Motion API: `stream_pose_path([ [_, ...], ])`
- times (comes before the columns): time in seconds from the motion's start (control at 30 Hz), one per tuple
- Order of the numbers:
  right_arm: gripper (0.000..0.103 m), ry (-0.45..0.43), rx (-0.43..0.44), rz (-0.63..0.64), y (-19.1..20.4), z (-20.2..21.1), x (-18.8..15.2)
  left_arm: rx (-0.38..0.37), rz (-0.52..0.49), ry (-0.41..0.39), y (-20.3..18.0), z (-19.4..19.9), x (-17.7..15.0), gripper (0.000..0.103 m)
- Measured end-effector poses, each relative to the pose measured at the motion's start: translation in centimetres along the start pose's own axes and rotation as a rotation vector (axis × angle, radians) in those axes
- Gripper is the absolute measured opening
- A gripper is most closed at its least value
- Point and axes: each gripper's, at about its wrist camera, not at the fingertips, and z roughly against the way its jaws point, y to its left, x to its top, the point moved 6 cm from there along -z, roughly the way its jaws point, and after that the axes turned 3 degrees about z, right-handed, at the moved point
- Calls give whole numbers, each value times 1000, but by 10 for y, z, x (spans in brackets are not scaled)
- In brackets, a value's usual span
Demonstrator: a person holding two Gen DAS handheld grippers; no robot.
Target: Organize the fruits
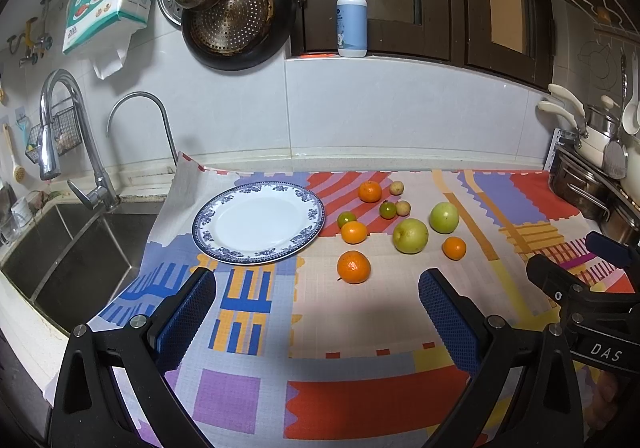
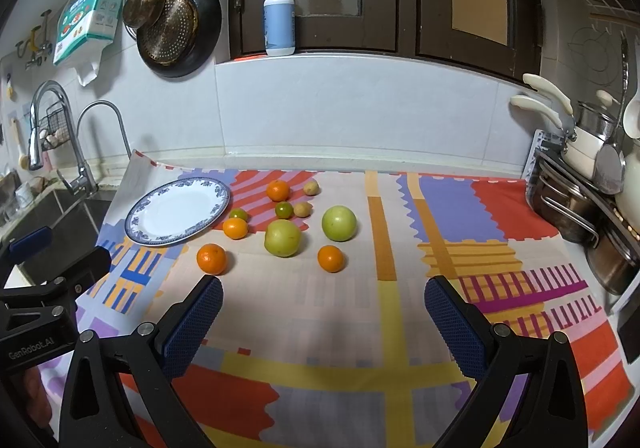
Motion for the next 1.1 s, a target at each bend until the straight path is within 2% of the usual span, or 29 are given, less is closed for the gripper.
stream_pose_path([
  [0.27,102,31,3,9,3,-9,-2,-16,-5,12,-2,-9,2,103],
  [0.5,102,54,25,41,4,-25,8,-28,-38,-23,-5,-21,14,103],
  [0.67,102,63,17,54,1,-42,18,-26,-59,-24,-9,-38,19,99],
  [0.93,102,88,40,85,0,-78,22,-22,-53,38,-13,-74,12,89],
  [1.1,94,134,64,92,0,-109,16,-9,-66,96,-18,-102,4,83],
])
